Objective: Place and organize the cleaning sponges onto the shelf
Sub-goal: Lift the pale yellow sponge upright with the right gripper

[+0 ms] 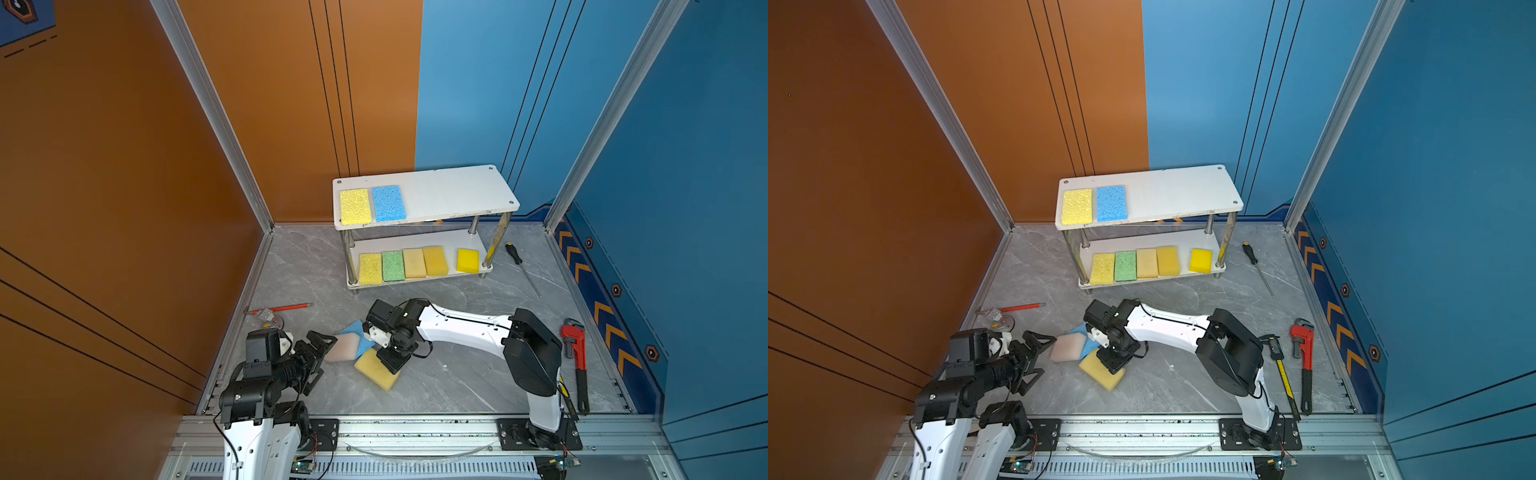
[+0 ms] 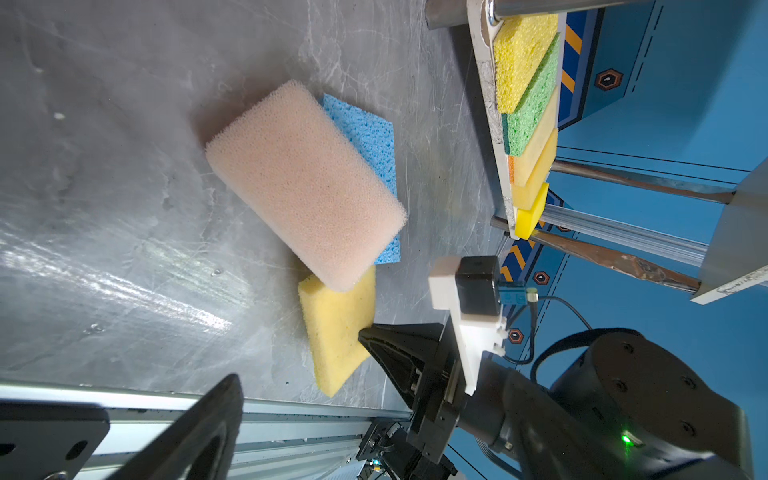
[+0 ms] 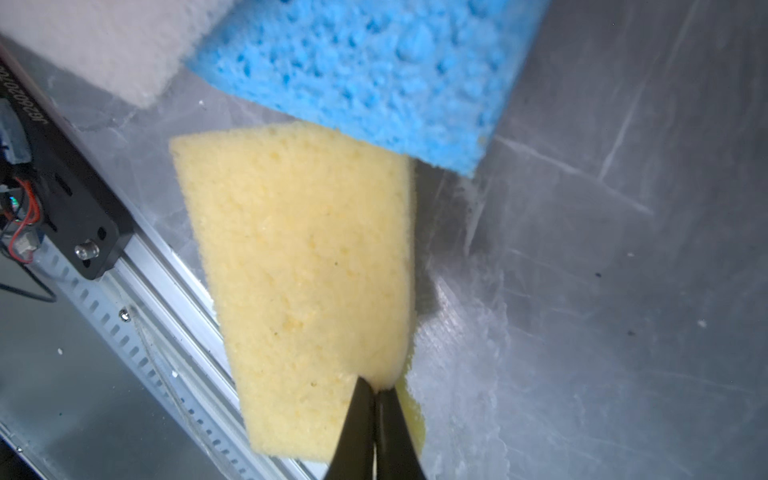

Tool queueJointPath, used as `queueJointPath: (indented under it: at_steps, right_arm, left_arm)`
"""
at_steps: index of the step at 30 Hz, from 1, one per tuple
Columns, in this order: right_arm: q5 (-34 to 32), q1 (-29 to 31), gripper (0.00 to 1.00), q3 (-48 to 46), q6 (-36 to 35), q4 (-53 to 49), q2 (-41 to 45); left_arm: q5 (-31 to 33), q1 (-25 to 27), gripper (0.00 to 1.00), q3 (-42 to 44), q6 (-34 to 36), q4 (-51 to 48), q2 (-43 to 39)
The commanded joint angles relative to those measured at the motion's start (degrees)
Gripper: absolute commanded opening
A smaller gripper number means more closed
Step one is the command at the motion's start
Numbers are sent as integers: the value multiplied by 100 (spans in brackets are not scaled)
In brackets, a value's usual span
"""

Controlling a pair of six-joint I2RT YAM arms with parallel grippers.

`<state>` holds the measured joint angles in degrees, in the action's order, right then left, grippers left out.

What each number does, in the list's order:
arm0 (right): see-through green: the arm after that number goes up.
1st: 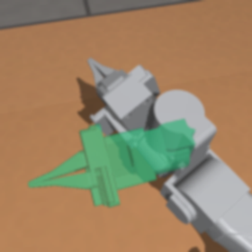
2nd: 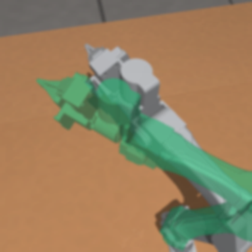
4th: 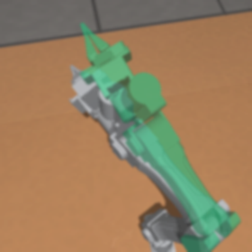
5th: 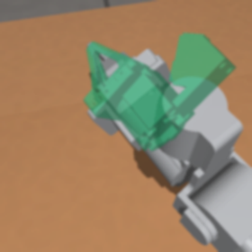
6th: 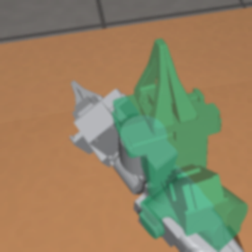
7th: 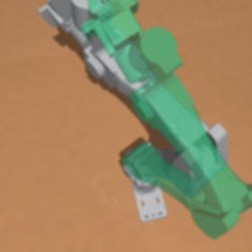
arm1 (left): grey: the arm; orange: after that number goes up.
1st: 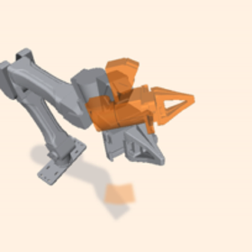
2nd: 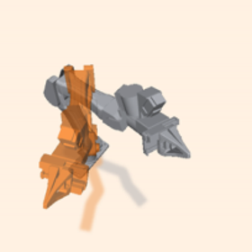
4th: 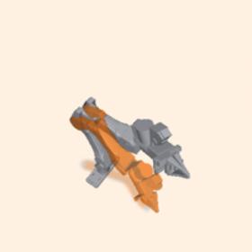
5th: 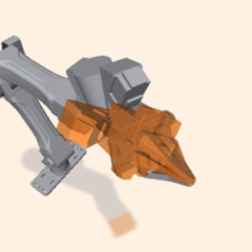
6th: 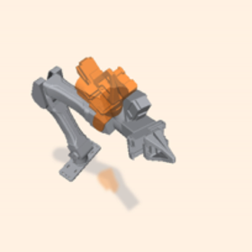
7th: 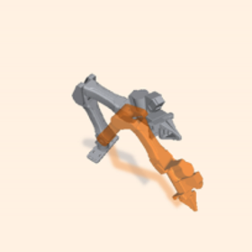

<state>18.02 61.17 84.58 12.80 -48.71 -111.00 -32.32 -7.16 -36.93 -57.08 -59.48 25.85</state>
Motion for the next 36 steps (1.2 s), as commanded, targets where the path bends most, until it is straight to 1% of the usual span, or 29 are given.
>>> queueJointPath:
  at_steps: [1, 5, 14, 17, 21, 24, 28, 32, 36]
  right_arm:
    - [422, -94, 0, -266, -227, -277, 419]
    - [659, -282, 0, -489, -243, -363, 795]
    - [921, -960, 0, -750, 150, -371, 1669]
    - [972, -1134, 0, -640, 222, -372, 1731]
    - [1054, -1212, 0, -349, 368, -368, 1621]
    - [1149, -1281, 0, -45, 618, -365, 1516]
    - [1228, -1300, 0, 512, 918, -367, 1359]
    - [1441, -1249, 0, 954, 1071, -367, 1192]
    - [1519, -1078, 0, 1271, 1128, -377, 1100]
  left_arm:
    - [54, -22, 98, -139, 225, -22, 43]
    - [-26, -26, 98, -129, 207, 174, 8]
    - [-347, -19, 98, -38, -15, 1018, 39]
    - [-449, -5, 98, -27, -176, 1438, 116]
    - [-563, 73, 98, -128, -305, 1849, 240]
    - [-648, 293, 98, -220, -331, 2043, 307]
    - [-464, 743, 98, -204, -386, 2117, 209]
    - [-29, 1313, 99, -109, -670, 2459, 70]
    - [511, 1881, 100, -196, -738, 2700, 210]
